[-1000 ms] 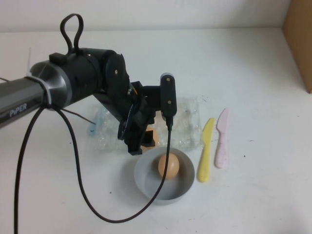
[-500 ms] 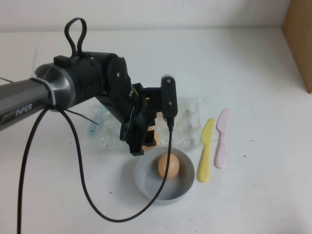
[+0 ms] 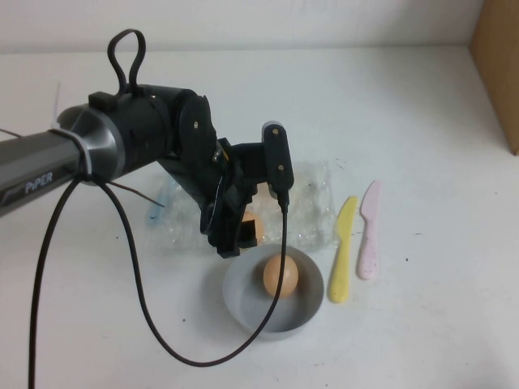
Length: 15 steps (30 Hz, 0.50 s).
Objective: Take an egg out of the egg box
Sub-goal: Pick up the egg from the plastic box
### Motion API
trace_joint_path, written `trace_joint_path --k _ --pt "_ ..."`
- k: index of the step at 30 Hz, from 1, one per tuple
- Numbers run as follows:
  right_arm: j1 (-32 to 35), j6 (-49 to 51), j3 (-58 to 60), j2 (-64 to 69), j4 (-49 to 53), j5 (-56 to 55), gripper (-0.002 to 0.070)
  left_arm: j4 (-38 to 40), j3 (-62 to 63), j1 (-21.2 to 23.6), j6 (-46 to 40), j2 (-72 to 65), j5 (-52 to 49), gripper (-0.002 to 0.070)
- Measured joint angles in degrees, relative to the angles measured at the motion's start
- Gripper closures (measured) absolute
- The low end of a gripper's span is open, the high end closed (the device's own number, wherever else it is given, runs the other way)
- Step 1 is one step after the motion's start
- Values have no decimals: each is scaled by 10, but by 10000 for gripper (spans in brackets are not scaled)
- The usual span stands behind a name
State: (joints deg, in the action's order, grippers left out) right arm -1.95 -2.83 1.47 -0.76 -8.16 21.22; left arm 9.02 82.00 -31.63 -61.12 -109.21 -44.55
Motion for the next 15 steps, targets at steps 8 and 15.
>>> trace_joint_path --k 8,15 --pt "0 0 0 0 0 0 694 -2 0 0 1 -1 2 179" --pt "0 0 0 0 0 0 694 -2 0 0 1 -4 9 177"
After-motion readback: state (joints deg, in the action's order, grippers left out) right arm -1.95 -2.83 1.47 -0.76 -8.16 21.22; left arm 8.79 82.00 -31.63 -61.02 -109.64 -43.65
